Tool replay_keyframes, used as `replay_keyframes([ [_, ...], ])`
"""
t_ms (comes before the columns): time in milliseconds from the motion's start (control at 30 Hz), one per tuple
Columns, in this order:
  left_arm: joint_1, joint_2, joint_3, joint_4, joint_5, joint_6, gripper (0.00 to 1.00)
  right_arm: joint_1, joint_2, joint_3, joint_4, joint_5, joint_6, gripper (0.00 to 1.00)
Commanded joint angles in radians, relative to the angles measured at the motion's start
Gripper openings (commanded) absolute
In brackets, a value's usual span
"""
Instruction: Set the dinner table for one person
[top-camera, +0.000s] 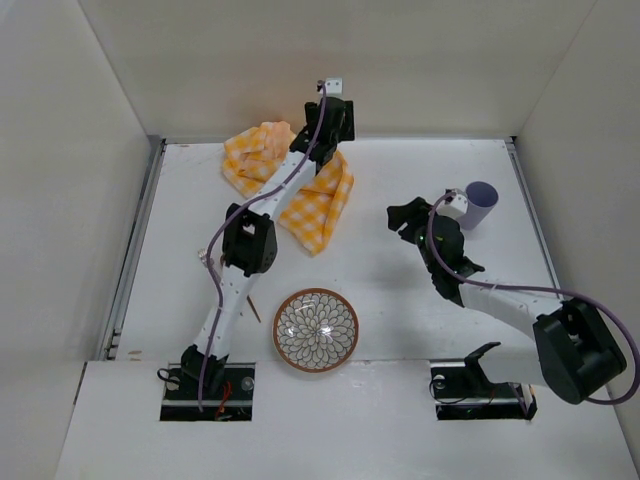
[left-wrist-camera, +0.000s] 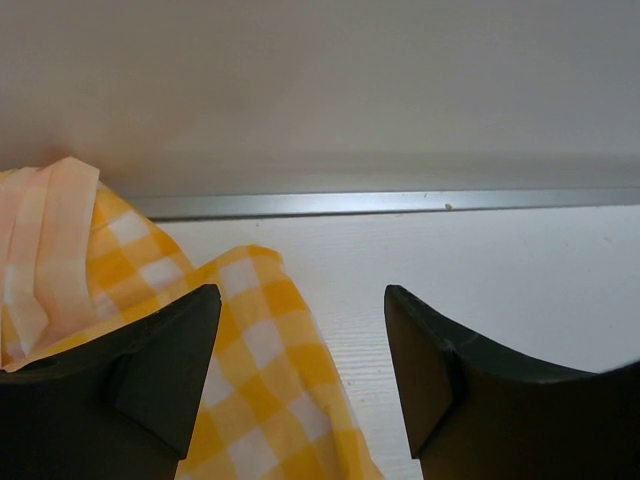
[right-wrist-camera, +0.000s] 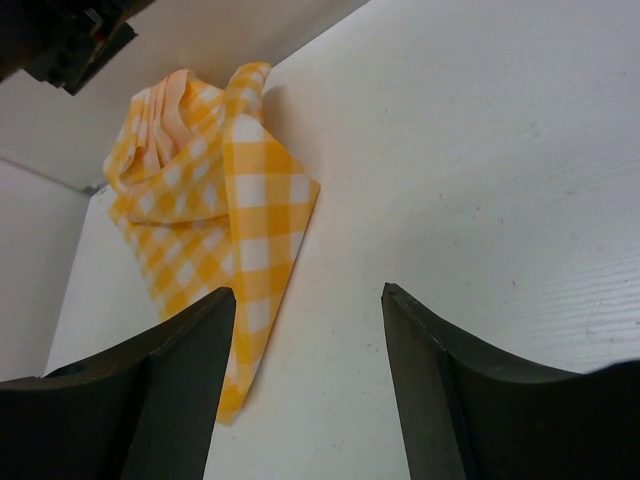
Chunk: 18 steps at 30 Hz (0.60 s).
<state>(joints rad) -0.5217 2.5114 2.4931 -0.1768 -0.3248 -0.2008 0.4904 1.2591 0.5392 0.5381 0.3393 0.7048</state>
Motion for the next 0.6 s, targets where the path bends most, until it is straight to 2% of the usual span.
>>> replay_keyframes([
  [0, 0.004, 0.024, -0.017, 0.013, 0.081, 0.043, 0.65, -0.002, 0.013, 0.021, 0.036, -0.023, 0.009, 0.67],
  [200, -0.002, 0.096, 0.000, 0.063, 0.059, 0.061, 0.66, 0.003, 0.040, 0.039, 0.034, -0.054, 0.009, 0.68],
  [333, 0.001, 0.133, -0.003, 0.068, 0.058, 0.060, 0.59, 0.006, 0.060, 0.051, 0.031, -0.069, 0.002, 0.70],
  [433, 0.004, 0.106, -0.058, 0.082, 0.029, 0.034, 0.33, 0.007, 0.100, 0.068, 0.030, -0.092, 0.001, 0.71],
  [500, 0.007, 0.046, -0.153, 0.134, -0.011, 0.002, 0.21, 0.012, 0.121, 0.082, 0.025, -0.115, -0.004, 0.71],
  [567, 0.010, -0.040, -0.274, 0.187, -0.048, -0.041, 0.17, 0.018, 0.155, 0.102, 0.019, -0.132, -0.010, 0.72],
])
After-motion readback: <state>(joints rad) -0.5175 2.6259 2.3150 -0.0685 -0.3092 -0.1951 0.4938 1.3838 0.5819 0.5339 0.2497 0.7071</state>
